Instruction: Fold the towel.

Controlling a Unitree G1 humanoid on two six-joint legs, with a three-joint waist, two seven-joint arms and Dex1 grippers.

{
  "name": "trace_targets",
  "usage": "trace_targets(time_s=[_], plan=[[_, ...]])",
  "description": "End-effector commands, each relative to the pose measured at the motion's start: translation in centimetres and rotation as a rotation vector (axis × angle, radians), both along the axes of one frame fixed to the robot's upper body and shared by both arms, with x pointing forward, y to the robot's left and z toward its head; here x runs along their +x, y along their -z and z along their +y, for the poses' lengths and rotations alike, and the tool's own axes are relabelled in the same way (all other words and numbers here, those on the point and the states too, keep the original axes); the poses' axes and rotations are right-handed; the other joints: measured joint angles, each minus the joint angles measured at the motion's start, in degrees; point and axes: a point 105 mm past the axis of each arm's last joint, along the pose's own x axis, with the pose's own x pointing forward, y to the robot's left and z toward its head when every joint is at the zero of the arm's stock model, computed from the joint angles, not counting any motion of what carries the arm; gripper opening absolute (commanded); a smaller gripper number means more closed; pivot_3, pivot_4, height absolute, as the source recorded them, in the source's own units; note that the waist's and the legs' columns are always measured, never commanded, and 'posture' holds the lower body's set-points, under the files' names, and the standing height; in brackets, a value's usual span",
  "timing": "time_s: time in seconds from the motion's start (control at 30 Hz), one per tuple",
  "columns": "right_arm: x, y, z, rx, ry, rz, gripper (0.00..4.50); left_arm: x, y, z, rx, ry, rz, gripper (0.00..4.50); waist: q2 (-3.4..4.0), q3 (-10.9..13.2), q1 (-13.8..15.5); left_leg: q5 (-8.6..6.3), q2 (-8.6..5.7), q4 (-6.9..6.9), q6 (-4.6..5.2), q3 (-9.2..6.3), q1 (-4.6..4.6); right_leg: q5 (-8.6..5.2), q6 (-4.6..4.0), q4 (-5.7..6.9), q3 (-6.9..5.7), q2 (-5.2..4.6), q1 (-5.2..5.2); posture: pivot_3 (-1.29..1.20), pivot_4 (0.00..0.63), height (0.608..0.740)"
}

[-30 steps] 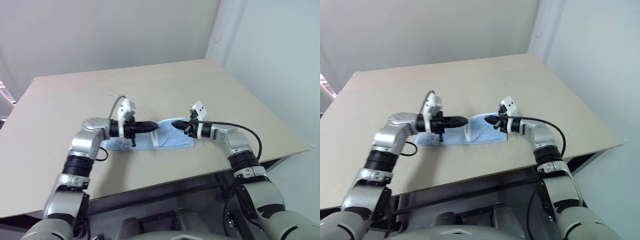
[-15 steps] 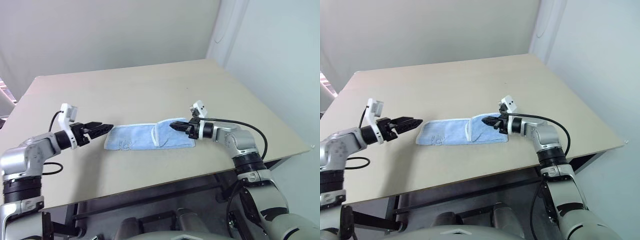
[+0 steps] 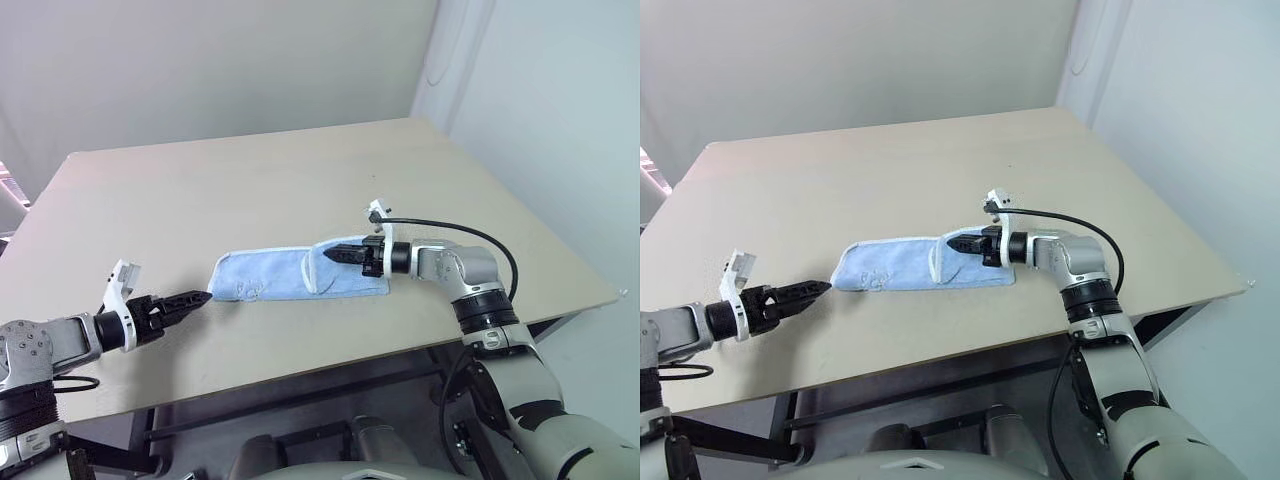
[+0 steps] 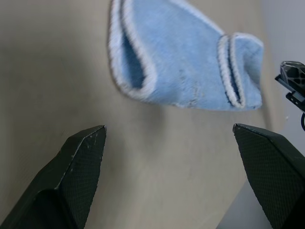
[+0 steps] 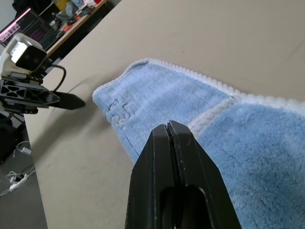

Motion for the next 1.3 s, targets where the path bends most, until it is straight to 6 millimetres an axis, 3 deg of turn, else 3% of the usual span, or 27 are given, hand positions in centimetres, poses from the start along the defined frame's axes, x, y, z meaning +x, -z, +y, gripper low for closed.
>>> trace_targets(time_s=[0.03,0.4,0.97,1.1,1.3], plan=[[0.6,-1.8,0.4,0.042,0.008,-0.04,0.0,0.7,-0.5,-0.1,-0.02,-0.023,-0.008,4.49,0.0,0.0,0.0,0.0,0.0,-0.01,0.0,0.0,0.0,0.0,-0.01,0.0,0.0,0.0,0.0,0.0,0.0,0.729],[1.1,-1.6,-0.1,0.035,0.07,-0.058,0.0,3.0,2.7,-2.3,-0.057,-0.106,0.08,4.49,0.11,-0.08,0.51,0.02,-0.06,0.01,-0.03,-0.03,0.1,0.01,-0.01,0.04,-0.02,-0.05,0.13,0.0,0.0,0.729],[1.4,-1.1,-0.4,0.006,0.109,-0.061,0.0,4.8,2.3,-6.0,-0.179,-0.071,0.069,4.49,0.19,-0.11,2.22,0.03,-0.21,0.03,-0.05,-0.16,0.09,0.0,-0.01,-0.03,-0.04,-0.12,0.28,0.0,0.0,0.729],[1.5,-1.2,-0.7,0.003,0.12,-0.064,0.0,4.5,2.5,-6.4,-0.18,-0.051,0.07,3.6,0.18,-0.11,2.16,0.03,-0.21,0.03,-0.06,-0.16,0.03,0.0,0.0,-0.09,-0.03,-0.12,0.25,0.0,0.0,0.729],[1.5,-1.0,-1.0,-0.009,0.127,-0.064,0.0,4.6,2.5,-6.7,-0.186,-0.052,0.066,1.41,0.13,-0.07,1.65,0.02,-0.21,-0.05,-0.06,-0.13,-0.12,-0.04,0.06,-0.24,-0.01,-0.12,0.16,0.0,0.0,0.729]])
